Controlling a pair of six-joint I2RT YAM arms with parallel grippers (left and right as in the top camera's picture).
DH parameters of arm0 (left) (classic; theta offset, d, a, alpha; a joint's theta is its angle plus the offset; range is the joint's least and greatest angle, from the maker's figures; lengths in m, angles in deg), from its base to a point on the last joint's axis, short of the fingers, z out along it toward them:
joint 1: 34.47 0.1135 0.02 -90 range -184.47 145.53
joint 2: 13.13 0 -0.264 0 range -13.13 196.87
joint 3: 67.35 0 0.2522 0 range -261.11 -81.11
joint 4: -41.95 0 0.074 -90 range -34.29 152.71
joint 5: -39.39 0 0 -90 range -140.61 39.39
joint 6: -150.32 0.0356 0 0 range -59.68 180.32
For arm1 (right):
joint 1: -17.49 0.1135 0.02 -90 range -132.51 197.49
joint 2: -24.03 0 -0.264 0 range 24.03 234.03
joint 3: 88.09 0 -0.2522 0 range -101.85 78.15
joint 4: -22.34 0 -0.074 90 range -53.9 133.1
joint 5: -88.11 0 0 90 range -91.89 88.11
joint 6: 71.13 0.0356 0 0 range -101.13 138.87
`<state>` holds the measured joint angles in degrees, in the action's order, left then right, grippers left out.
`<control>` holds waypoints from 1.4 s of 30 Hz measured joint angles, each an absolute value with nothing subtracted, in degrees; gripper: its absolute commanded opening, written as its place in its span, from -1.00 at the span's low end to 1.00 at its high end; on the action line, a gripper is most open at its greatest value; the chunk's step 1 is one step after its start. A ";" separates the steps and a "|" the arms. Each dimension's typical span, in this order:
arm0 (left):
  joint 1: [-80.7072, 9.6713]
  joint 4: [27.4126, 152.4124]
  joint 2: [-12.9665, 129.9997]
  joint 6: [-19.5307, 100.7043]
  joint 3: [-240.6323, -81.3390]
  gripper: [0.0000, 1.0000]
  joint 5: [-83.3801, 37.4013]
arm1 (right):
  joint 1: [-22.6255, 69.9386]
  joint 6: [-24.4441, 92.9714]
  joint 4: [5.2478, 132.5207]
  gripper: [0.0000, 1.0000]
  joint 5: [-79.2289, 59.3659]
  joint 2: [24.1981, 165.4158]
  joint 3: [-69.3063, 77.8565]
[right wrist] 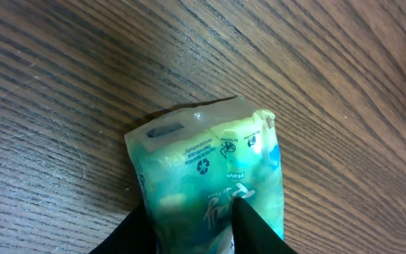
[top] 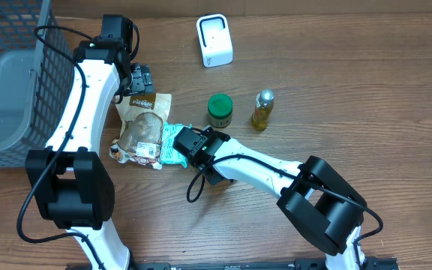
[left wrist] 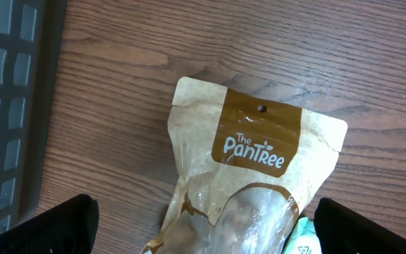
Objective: Scan the item barcode
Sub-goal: 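Shift the held tissue packet slightly up and left near the jar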
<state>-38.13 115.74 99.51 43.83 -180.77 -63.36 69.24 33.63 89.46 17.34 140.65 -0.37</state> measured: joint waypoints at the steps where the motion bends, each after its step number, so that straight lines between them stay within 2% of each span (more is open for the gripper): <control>1: -38.13 115.74 99.51 43.83 -180.77 0.99 -63.36 | 69.22 33.65 89.46 -0.38 17.36 140.65 -0.37; 4: -38.13 115.74 99.51 43.83 -180.77 0.99 -63.36 | 69.22 33.65 89.44 -0.41 17.36 140.65 -0.37; 7: -38.13 115.74 99.51 43.83 -180.77 0.99 -63.36 | 69.22 33.67 89.46 -0.53 17.42 140.65 -0.37; 12: -38.13 115.74 99.51 43.83 -180.77 0.99 -63.36 | 69.11 33.78 89.48 -0.92 17.82 140.54 -0.37; 19: -38.13 115.74 99.51 43.81 -180.77 0.99 -63.36 | 68.96 34.11 91.89 -0.93 17.36 140.32 -1.27; 27: -38.13 115.74 99.51 43.81 -180.77 0.99 -63.36 | 68.34 37.41 97.70 -0.93 9.29 137.90 -6.31; 34: -38.13 115.74 99.51 43.83 -180.77 0.99 -63.36 | 60.93 41.37 95.58 -0.92 -8.22 132.54 -7.43; 42: -38.13 115.74 99.51 43.83 -180.77 0.99 -63.36 | 51.19 43.31 85.48 -0.92 -31.89 132.52 -4.02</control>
